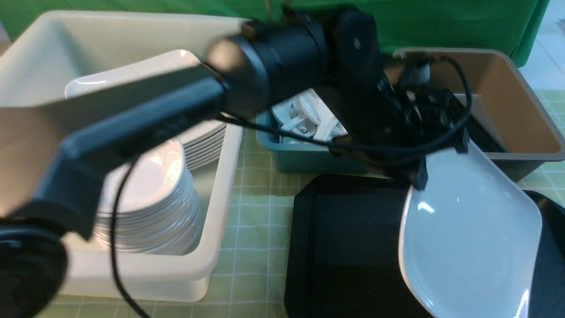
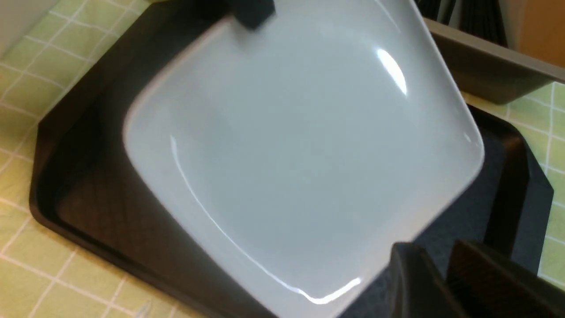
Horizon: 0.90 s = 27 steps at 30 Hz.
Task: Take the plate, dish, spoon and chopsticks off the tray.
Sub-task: Use the left arm to put the plate into the large storage box on the left
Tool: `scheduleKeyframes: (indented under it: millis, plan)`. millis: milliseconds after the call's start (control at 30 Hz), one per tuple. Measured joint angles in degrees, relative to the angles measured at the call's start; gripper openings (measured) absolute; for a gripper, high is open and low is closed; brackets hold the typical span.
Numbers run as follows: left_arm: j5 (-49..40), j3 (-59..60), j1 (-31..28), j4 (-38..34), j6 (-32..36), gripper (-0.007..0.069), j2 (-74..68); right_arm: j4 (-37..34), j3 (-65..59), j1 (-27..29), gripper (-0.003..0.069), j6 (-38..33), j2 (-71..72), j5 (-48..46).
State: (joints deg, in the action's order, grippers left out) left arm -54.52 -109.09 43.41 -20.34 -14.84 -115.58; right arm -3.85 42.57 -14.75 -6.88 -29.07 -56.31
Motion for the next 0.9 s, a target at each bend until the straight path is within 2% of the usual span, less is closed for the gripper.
scheduleKeyframes:
  millis: [200, 333, 433, 500, 600, 633, 667, 700, 733, 767, 867, 900]
  plan:
    - [-0.1, 0.1, -4.4, -2.7, 0.3, 0.0011, 6.8, 0.0, 0.0, 0.0, 0.0125, 0.0, 0.0, 0.0]
    - [-0.2, 0.3, -10.6, -6.4, 2.0, 0.0011, 11.8, 0.0, 0.0, 0.0, 0.0128, 0.0, 0.0, 0.0]
    - [-0.3, 0.3, -18.8, -10.3, 3.7, 0.0011, 16.0, 0.0, 0.0, 0.0, 0.0134, 0.0, 0.0, 0.1]
    - [-0.7, 0.3, -26.6, -13.2, 5.1, 0.0011, 18.9, 0.0, 0.0, 0.0, 0.0137, 0.0, 0.0, 0.1]
    - [-2.2, 0.3, -35.1, -15.6, 6.6, 0.0011, 21.1, 0.0, 0.0, 0.0, 0.0141, 0.0, 0.0, 0.2]
    - [-3.1, 0.3, -39.8, -16.5, 7.1, 0.0011, 21.6, 0.0, 0.0, 0.0, 0.0144, 0.0, 0.0, 0.3]
    - [-3.6, 0.3, -41.3, -16.7, 7.3, 0.0011, 21.7, 0.0, 0.0, 0.0, 0.0144, 0.0, 0.0, 0.3]
    - [-5.5, 0.3, -47.1, -17.3, 8.1, 0.0011, 21.7, 0.0, 0.0, 0.0, 0.0148, 0.0, 0.0, 0.3]
    - [-6.0, 0.3, -48.4, -17.3, 8.2, 0.0011, 21.7, 0.0, 0.0, 0.0, 0.0149, 0.0, 0.0, 0.3]
    - [-8.0, 0.3, -52.6, -17.3, 9.0, 0.0011, 21.3, 0.0, 0.0, 0.0, 0.0153, 0.0, 0.0, 0.3]
    - [-11.2, 0.3, -59.9, -16.5, 10.3, 0.0011, 19.3, 0.0, 0.0, 0.0, 0.0158, 0.0, 0.0, 0.4]
    - [-11.3, 0.3, -60.2, -16.5, 10.3, 0.0011, 19.1, 0.0, 0.0, 0.0, 0.0158, 0.0, 0.0, 0.4]
